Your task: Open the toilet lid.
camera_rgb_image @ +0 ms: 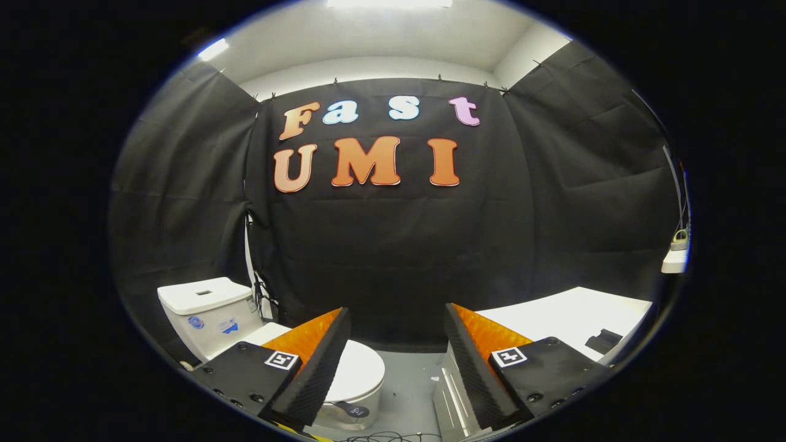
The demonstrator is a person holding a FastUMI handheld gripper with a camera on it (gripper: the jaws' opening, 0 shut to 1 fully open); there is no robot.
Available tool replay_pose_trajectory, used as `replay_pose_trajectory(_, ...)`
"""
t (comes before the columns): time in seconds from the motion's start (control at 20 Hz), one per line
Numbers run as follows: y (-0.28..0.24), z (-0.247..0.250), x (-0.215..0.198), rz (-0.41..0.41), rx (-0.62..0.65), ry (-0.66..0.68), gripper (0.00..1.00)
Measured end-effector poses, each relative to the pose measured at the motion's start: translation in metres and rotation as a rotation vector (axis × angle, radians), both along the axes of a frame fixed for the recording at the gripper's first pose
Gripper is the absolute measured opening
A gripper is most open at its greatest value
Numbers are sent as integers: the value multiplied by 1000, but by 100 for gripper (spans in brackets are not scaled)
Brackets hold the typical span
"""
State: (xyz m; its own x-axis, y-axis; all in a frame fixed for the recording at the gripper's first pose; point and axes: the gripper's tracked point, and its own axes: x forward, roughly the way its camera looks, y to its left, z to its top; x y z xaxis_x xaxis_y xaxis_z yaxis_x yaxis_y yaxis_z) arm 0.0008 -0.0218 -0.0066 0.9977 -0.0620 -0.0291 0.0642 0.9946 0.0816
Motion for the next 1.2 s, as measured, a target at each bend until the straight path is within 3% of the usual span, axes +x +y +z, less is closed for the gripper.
replay_pose_trajectory(0.55, 46, 11, 2, 23, 45, -10, 98)
replay_pose_trajectory(0.65, 44, -3, 8, -30, 104, 22, 99)
replay_pose_trajectory(0.85, 75, -41, 15, -14, 211, 79, 98)
replay_pose_trajectory(1.2, 118, -143, 3, 93, 390, 288, 98)
